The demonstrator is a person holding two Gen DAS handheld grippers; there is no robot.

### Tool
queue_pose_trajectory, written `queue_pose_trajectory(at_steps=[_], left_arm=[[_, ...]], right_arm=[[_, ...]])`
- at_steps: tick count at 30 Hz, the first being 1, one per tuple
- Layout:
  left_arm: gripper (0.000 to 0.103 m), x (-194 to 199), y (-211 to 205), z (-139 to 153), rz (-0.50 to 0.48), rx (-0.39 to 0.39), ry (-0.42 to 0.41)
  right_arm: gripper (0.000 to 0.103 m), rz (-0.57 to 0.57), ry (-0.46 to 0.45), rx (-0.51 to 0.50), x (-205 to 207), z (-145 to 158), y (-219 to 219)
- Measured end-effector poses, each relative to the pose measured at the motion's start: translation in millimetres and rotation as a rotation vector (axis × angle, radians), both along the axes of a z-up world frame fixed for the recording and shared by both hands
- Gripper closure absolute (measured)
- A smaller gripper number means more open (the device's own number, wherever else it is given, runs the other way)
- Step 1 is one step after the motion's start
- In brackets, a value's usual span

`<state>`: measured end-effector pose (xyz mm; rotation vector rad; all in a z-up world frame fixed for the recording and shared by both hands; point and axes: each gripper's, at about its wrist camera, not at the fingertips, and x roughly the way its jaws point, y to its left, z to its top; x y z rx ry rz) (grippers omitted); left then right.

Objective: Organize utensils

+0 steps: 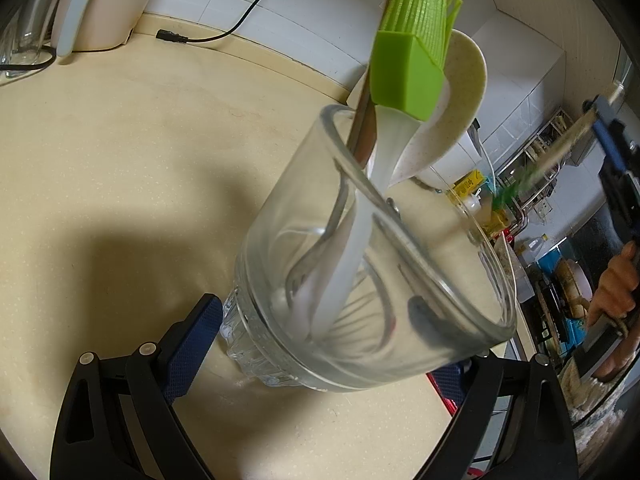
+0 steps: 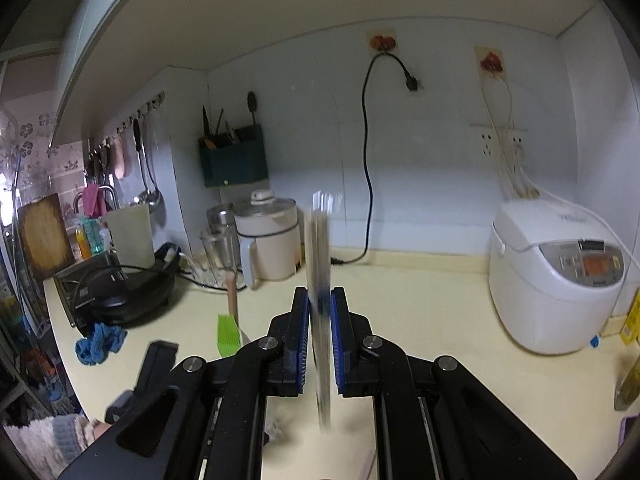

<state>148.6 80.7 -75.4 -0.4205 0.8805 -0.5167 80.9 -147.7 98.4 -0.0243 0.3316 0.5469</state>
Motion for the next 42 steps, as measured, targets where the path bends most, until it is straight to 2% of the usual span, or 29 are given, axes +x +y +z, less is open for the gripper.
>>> queue_pose_trajectory(at_steps=[8,15,23,27,33,36,42], left_arm=[[0.008,0.5,1.6,-0.5,0.0,-0.009,0.001],[0.008,0.7,3.1,-1.1,0.0,-0.016,0.001],[0.007,0.4,2.4,-0.5,-0.001,-0.014,0.001],[0.007,1.3,1.8,-0.1,-0.001,-0.007,0.001],[0.007,1.3,2.0,0.0,-0.001,-0.008,0.0],[0.007,1.4,2.0,0.0,-0.001,-0.008,0.0],[0.007,1.4,1.9,0.0,-0.001,-0.007,0.0]], right_arm=[[0.093,0.031,-0.056,0.001,-3.1,24.0,15.5],[0.093,0.042,0.02,-0.01,5.3,3.5,15.8],[0.093,0.033,0.089,0.098,14.3,-2.6,-11.4],[0.093,0.034,0.057,0.111,11.2,11.3,-14.4],[0.093,0.04,0.019,0.064,10.9,26.6,-4.1],[0.093,0.024,0.044,0.023,16.3,16.8,-0.7],[0.093,0.037,0.221,-0.047,22.8,-37.2,-8.6]])
